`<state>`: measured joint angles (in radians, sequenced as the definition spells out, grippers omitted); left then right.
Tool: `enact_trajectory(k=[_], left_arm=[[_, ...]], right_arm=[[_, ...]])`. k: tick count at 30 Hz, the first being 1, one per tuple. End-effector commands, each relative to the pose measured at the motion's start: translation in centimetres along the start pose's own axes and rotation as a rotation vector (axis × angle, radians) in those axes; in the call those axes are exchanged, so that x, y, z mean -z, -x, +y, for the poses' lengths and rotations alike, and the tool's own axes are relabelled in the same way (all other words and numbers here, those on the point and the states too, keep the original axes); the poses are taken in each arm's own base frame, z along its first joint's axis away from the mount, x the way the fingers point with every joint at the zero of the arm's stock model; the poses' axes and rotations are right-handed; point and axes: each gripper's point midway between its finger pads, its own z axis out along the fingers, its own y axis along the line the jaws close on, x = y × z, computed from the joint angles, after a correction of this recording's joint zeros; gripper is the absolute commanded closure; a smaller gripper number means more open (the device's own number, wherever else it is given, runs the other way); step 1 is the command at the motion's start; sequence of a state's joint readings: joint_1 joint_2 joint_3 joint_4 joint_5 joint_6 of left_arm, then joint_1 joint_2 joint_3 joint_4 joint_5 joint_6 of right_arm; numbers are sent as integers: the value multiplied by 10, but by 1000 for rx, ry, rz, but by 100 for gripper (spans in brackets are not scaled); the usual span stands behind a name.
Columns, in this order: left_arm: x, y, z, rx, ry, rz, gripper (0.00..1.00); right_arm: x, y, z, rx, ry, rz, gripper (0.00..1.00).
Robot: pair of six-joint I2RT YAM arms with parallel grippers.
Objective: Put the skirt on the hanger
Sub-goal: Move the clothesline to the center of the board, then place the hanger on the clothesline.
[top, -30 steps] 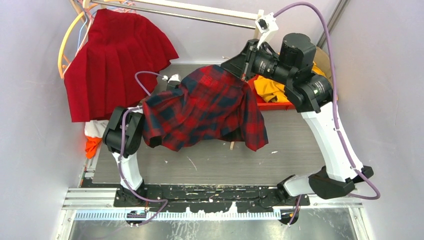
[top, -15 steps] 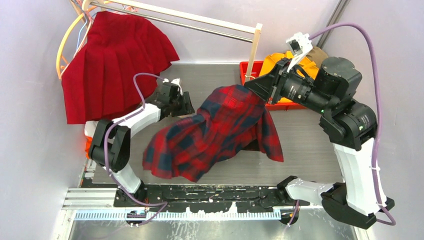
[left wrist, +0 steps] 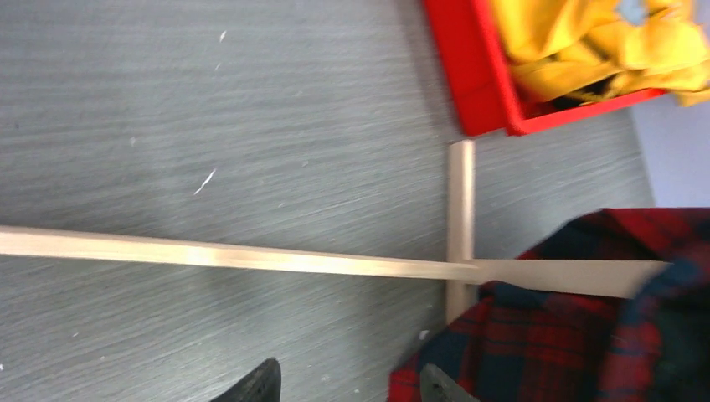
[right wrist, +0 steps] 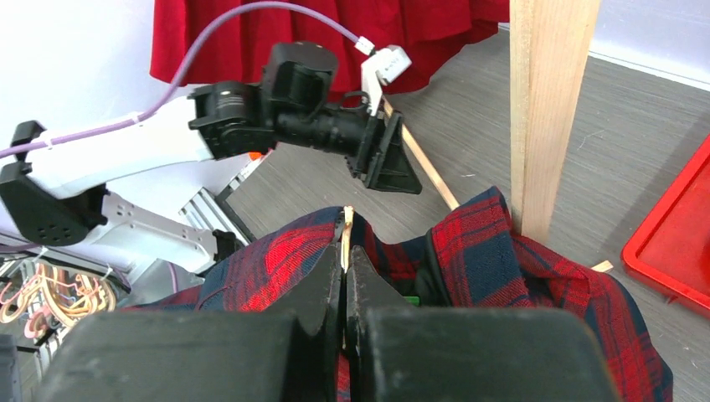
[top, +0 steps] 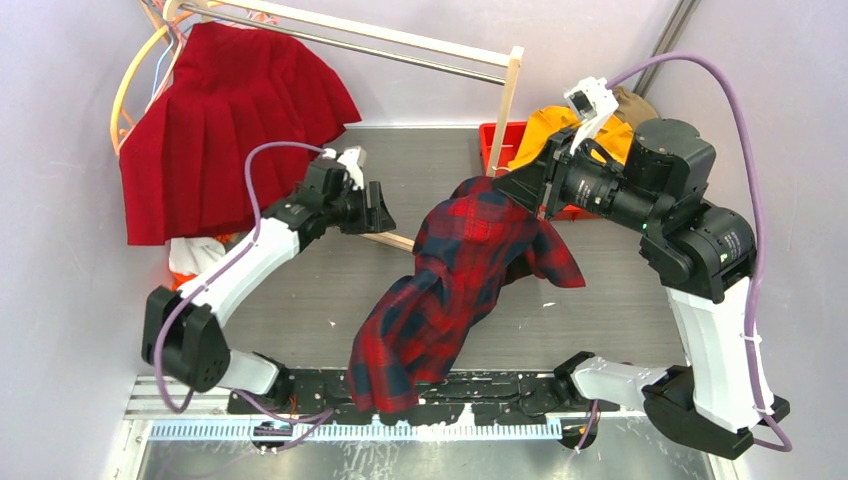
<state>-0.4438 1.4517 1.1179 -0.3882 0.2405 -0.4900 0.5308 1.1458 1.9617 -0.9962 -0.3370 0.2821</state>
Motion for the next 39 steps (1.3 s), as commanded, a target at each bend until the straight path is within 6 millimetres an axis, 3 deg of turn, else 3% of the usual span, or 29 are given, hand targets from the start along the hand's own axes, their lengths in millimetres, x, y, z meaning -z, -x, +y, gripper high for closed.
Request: enact_trajectory(k=[1,5,11,18,23,30,39], left_arm=[[60,24,-46,-95,-102,-93,37],[109,30,-70,-141,-154,-162,31],[172,42,-83,-194,-163,-276,28],[216,37,-110,-242,-266,-272,15],[230,29,-123,-286,-329,-256,14],[231,7,-147,-377,-443,-191,14],[236,2,-162,-418,-528,-189,14]], right_arm=[[1,38,15,52,62,-142,99],[-12,31,14,33,84,-120,99],[-29,22,13,4,117,-97,99],[-51,12,12,-21,148,-65,99],[-67,4,12,-31,152,-45,99],[-90,-3,15,-22,149,-16,99],[-105,-7,25,-10,156,8,99]])
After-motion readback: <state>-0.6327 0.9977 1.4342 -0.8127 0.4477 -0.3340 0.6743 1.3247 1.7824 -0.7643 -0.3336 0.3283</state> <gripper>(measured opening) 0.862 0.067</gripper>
